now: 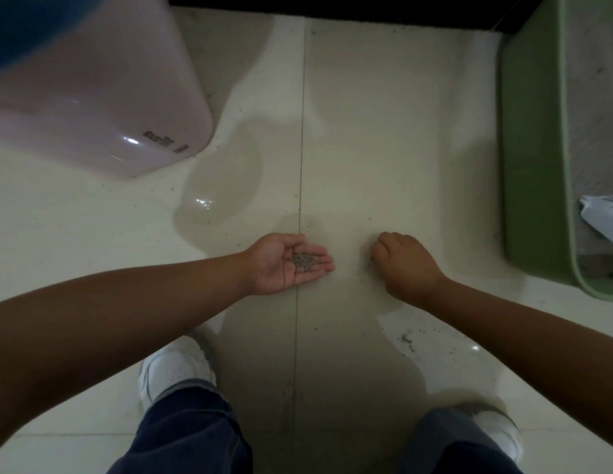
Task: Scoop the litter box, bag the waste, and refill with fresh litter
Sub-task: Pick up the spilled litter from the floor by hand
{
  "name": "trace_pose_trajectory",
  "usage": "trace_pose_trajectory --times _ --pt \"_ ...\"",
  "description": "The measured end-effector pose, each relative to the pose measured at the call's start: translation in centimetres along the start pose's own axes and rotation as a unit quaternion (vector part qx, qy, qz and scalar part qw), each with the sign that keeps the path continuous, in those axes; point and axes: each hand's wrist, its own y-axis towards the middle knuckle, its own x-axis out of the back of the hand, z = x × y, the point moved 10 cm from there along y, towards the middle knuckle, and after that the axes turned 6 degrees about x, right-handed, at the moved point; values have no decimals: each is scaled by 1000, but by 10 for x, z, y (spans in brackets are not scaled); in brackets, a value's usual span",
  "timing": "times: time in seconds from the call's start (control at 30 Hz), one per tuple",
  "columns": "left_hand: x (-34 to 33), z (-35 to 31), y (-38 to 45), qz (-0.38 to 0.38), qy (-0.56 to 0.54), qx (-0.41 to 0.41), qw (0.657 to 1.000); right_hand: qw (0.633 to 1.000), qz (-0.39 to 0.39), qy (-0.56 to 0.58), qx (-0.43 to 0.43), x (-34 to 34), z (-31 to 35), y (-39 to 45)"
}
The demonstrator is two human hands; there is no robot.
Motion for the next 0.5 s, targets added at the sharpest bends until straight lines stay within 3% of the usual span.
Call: trace_pose_trajectory --times 0.07,0.1,0.23,0.37,0.5 --pt "-2 -1 -3 -3 -9 -5 1000 993 -58 63 -82 8 -15 -1" --pt "-4 -2 -4 -2 -18 -7 1000 986 -51 123 -100 7 -16 -2" --pt "-15 -2 -6 11 -35 -14 999 956 -67 280 -55 31 13 -3" --pt "-23 -3 -10 28 -47 -12 998 940 -112 275 -169 34 -28 -13" --pt "-23 -12 -23 34 -64 -42 997 958 -95 207 -175 37 -45 -10"
